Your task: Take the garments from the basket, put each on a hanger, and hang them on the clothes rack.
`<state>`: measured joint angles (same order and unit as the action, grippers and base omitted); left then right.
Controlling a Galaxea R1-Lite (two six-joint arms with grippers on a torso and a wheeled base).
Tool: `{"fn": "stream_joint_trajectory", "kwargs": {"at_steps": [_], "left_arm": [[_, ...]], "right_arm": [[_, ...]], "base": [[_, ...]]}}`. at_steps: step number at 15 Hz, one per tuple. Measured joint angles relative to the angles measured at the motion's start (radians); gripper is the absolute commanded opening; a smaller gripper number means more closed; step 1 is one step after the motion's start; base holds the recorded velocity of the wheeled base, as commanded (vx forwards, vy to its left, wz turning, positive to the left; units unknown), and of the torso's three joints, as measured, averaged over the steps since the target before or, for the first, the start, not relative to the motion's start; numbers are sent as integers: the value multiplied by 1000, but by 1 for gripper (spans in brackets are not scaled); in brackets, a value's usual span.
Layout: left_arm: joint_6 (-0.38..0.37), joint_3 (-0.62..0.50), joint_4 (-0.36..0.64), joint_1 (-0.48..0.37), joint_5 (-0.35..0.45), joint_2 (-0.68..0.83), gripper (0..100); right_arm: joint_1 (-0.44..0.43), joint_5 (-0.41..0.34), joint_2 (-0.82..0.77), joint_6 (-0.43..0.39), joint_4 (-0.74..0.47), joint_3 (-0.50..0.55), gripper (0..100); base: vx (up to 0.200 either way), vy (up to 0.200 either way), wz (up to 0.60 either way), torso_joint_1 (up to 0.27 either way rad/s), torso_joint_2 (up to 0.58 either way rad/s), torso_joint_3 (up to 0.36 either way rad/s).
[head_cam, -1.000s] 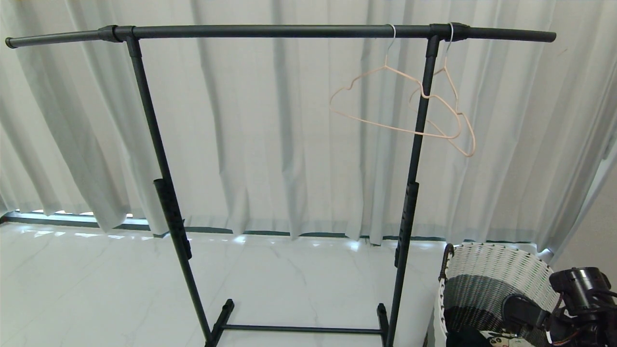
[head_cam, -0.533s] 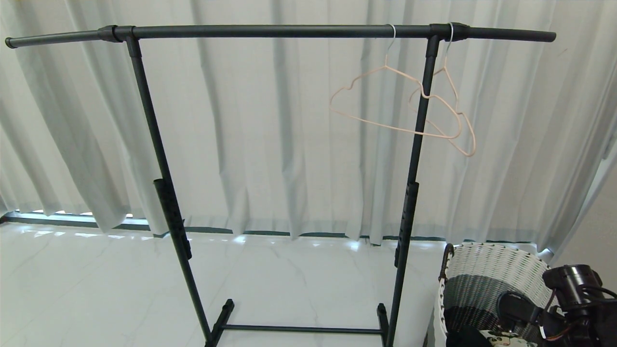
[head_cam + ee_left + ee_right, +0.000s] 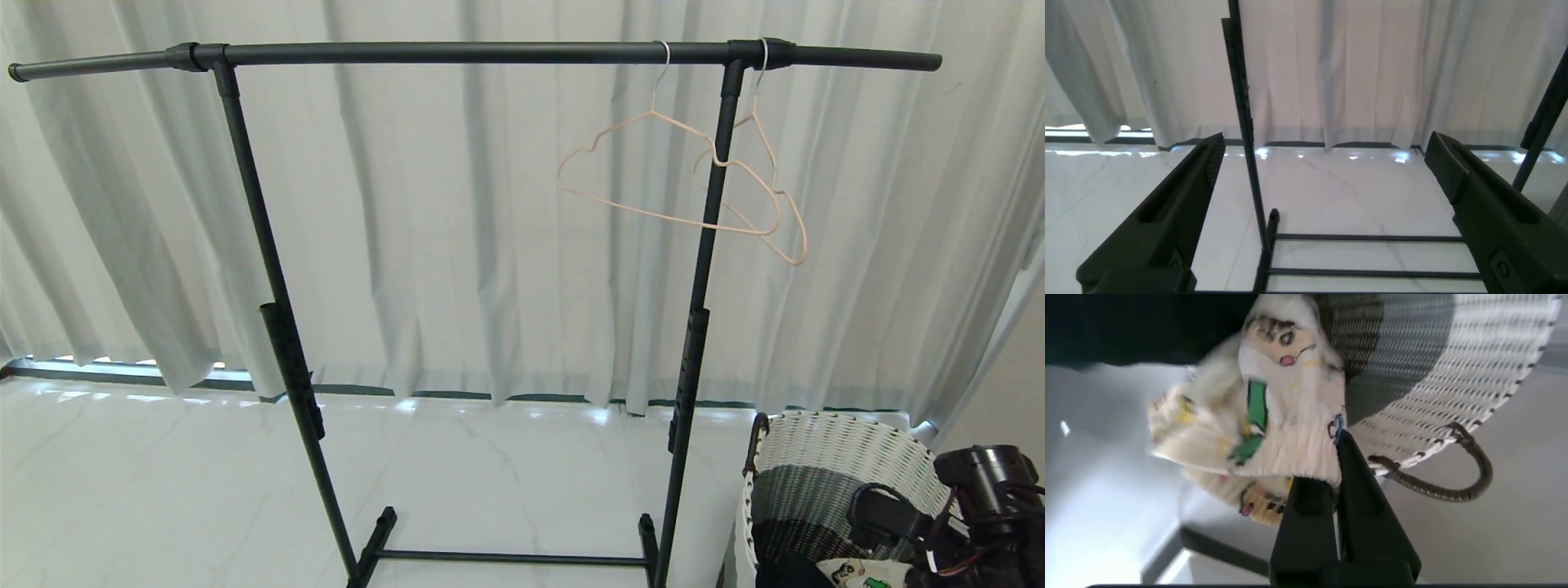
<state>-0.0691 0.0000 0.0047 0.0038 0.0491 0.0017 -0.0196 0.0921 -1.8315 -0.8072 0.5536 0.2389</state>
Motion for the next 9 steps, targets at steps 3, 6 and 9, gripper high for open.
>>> {"fn": "stream_joint_trajectory", "kwargs": {"at_steps": [3, 6, 9], "left_arm": [[0, 0, 0, 0, 0, 0, 100], [0, 0, 0, 0, 0, 0, 100], [0, 0, 0, 0, 0, 0, 100]], "right_arm": [[-14, -31, 178, 102, -2, -76, 0], [-48, -39, 362, 245, -5, -70, 0], [-62, -38, 496, 361, -8, 67, 0]], "base": [[0, 0, 0, 0, 0, 0], [0, 0, 0, 0, 0, 0], [0, 0, 0, 0, 0, 0]]}}
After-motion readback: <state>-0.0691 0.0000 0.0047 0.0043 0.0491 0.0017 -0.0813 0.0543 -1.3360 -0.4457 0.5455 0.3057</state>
